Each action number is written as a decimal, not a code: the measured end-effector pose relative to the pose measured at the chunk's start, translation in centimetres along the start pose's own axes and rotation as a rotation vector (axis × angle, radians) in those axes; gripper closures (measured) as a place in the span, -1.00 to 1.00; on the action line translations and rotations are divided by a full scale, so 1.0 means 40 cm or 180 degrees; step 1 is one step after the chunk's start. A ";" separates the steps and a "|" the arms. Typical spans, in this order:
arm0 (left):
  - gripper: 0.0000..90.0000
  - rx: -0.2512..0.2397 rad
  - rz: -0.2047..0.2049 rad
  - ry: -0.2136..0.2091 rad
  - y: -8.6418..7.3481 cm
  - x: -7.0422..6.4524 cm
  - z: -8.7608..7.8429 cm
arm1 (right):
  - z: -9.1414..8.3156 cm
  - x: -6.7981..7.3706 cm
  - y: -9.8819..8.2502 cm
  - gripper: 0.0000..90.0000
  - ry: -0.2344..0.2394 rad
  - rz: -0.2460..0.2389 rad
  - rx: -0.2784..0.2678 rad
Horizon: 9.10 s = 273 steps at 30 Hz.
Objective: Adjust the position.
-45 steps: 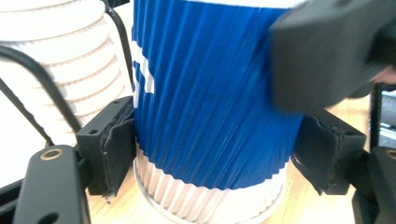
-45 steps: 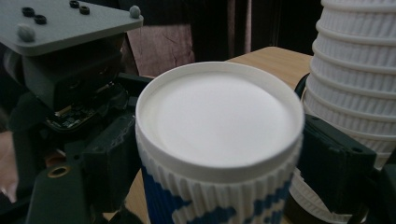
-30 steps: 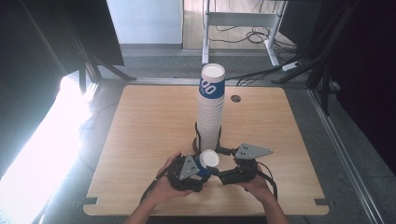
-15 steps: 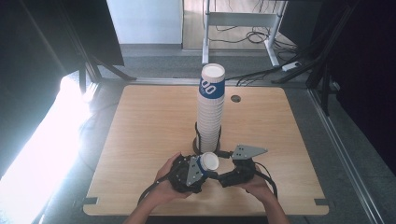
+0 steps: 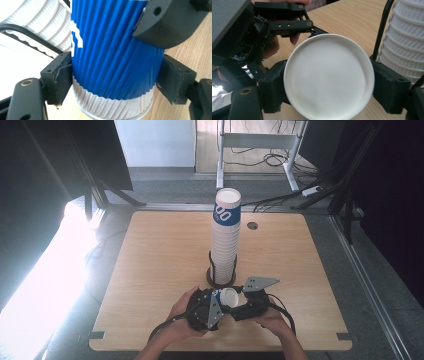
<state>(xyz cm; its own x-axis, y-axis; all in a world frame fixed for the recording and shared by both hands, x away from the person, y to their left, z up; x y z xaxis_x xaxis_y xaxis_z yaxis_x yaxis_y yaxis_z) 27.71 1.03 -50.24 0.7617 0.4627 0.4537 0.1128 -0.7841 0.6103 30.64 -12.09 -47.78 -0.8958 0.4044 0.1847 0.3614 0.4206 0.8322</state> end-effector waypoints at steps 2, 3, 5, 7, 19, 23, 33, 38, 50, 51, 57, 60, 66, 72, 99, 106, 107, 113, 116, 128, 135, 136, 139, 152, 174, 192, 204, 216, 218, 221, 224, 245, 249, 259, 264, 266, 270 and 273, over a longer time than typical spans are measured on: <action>-0.55 -0.0011 0.0003 -0.0006 0.000 0.000 0.000 | 0.002 0.000 -0.002 -0.44 0.0022 0.0002 -0.0003; -0.55 -0.0011 0.0003 -0.0006 0.000 0.000 0.000 | 0.001 0.000 -0.002 -0.44 0.0030 0.0007 -0.0004; -0.56 -0.0018 0.0005 -0.0006 0.000 0.001 -0.001 | 0.001 0.000 -0.003 -0.43 0.0030 0.0009 -0.0012; -0.57 -0.0022 0.0007 -0.0011 0.000 0.001 -0.002 | 0.001 -0.002 -0.003 -0.42 0.0047 0.0008 -0.0024; -0.58 -0.0037 0.0009 -0.0023 0.001 0.001 -0.004 | -0.003 -0.003 -0.004 -0.41 0.0093 0.0023 -0.0045; -0.68 -0.0077 -0.0143 -0.0044 0.003 0.011 -0.006 | -0.008 -0.008 -0.002 -0.40 0.0133 0.0064 -0.0121; -0.90 -0.0317 -0.0518 -0.0075 0.001 0.035 -0.014 | -0.036 -0.025 0.009 -0.40 0.0118 0.0244 -0.0392; -0.91 -0.0406 -0.0591 -0.0027 0.000 0.043 -0.022 | -0.055 -0.039 0.012 -0.40 0.0089 0.0381 -0.0549; -0.92 -0.0406 -0.0550 -0.0014 0.014 0.049 -0.026 | -0.071 -0.054 0.006 -0.40 0.0128 0.0578 -0.0687; -0.93 -0.0403 -0.0528 -0.0030 0.018 0.050 -0.027 | -0.072 -0.052 0.008 -0.40 0.0144 0.0593 -0.0707; -0.94 -0.0337 -0.0382 -0.0092 0.055 0.061 -0.020 | -0.071 -0.051 0.010 -0.40 0.0138 0.0610 -0.0707; -0.94 -0.0291 -0.0303 -0.0100 0.069 0.066 -0.010 | -0.072 -0.048 0.012 -0.40 0.0153 0.0609 -0.0708; -0.82 -0.0257 -0.0196 -0.0105 0.077 0.066 -0.001 | -0.070 -0.038 0.016 -0.40 0.0234 0.0582 -0.0715; -0.74 -0.0246 -0.0120 -0.0130 0.074 0.065 -0.002 | -0.070 -0.036 0.018 -0.40 0.0243 0.0551 -0.0707; -0.67 -0.0139 -0.0110 -0.0247 0.061 0.071 -0.004 | -0.074 -0.045 0.013 -0.42 0.0156 0.0538 -0.0667; -0.65 -0.0153 -0.0068 -0.0239 0.060 0.073 -0.006 | -0.074 -0.043 0.014 -0.43 0.0158 0.0542 -0.0684; -0.65 -0.0155 -0.0060 -0.0241 0.059 0.073 -0.006 | -0.074 -0.043 0.014 -0.44 0.0156 0.0536 -0.0690; -0.65 -0.0170 -0.0019 -0.0250 0.058 0.076 -0.010 | -0.076 -0.043 0.014 -0.54 0.0111 0.0494 -0.0637; -0.65 -0.0173 0.0017 -0.0239 0.057 0.076 -0.013 | -0.076 -0.042 0.014 -0.56 0.0123 0.0502 -0.0639; -0.65 -0.0031 0.0138 -0.0211 0.015 0.082 -0.004 | -0.094 -0.041 0.020 -0.60 0.0069 0.0359 -0.0557; -0.64 0.0095 0.0238 -0.0116 -0.026 0.090 -0.001 | -0.091 -0.046 0.033 -0.61 0.0038 0.0131 0.0104; -0.64 0.0095 0.0238 -0.0116 -0.026 0.090 -0.001 | -0.091 -0.046 0.033 -0.61 0.0038 0.0131 0.0104; -0.64 0.0097 0.0251 -0.0093 -0.032 0.087 -0.001 | -0.094 -0.048 0.055 -0.61 0.0090 0.0018 0.0422; -0.64 0.0084 0.0456 -0.0011 -0.013 0.070 -0.005 | -0.067 -0.044 0.112 -0.62 0.0281 -0.0195 0.1472; -0.65 0.0164 0.0862 0.0124 0.014 0.036 0.005 | 0.021 -0.044 0.072 -0.45 0.0488 -0.0289 0.2083; -0.88 0.0087 0.0414 0.0096 0.006 0.064 0.003 | -0.020 -0.061 0.073 -0.41 0.0317 -0.0249 0.1577; -0.71 -0.0282 -0.0567 -0.0221 -0.034 0.097 -0.042 | -0.053 -0.067 0.061 -0.41 0.0228 -0.0110 0.0865; -0.68 -0.0583 -0.1514 -0.0846 -0.064 0.113 -0.045 | -0.066 -0.059 0.042 -0.41 0.0063 0.0040 0.0109; -0.68 -0.0629 -0.1626 -0.0923 -0.065 0.117 -0.046 | -0.064 -0.057 0.035 -0.41 0.0028 0.0063 -0.0020; -0.68 -0.0681 -0.1737 -0.1024 -0.064 0.117 -0.048 | -0.058 -0.054 0.024 -0.41 0.0000 0.0105 -0.0175; -0.68 -0.0731 -0.1806 -0.1096 -0.060 0.117 -0.050 | -0.046 -0.050 0.010 -0.41 -0.0045 0.0124 -0.0252; -0.75 -0.0946 -0.2420 -0.1456 -0.053 0.116 -0.044 | -0.013 -0.030 -0.032 -0.41 -0.0208 0.0159 -0.0791; -0.78 -0.1034 -0.2534 -0.1594 -0.040 0.114 -0.040 | -0.010 -0.024 -0.033 -0.41 -0.0215 0.0143 -0.0851; -0.82 -0.1226 -0.2905 -0.1858 0.000 0.132 -0.014 | 0.002 -0.012 -0.033 -0.40 -0.0241 0.0072 -0.0909; -0.81 -0.1292 -0.2967 -0.1897 0.012 0.137 -0.003 | 0.011 -0.006 -0.033 -0.39 -0.0244 0.0004 -0.0872; -0.78 -0.1313 -0.3019 -0.1924 0.011 0.141 -0.001 | 0.013 -0.005 -0.035 -0.39 -0.0269 -0.0001 -0.0848; -0.71 -0.1356 -0.3051 -0.1943 0.009 0.144 0.001 | 0.018 -0.007 -0.036 -0.39 -0.0270 0.0002 -0.0830; -0.64 -0.1400 -0.3031 -0.2002 0.010 0.139 0.002 | 0.020 -0.006 -0.036 -0.39 -0.0274 0.0003 -0.0818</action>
<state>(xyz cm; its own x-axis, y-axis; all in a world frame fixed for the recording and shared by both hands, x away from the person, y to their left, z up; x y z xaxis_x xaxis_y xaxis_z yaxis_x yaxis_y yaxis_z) 32.04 3.27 -47.53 0.6820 0.3991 -0.6128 0.6611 0.0218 0.7500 30.55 -12.17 -49.43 -0.8662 0.4769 0.1495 0.2748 0.2046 0.9395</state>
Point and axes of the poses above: each handheld gripper's, and its own axes: z roughly forward along the jaws, y roughly out of its top, x roughly to its left, the point moved 5 cm from there along z, roughly forward along the jaws, and after that the axes turned 4 degrees about x, right-handed, at the moved point
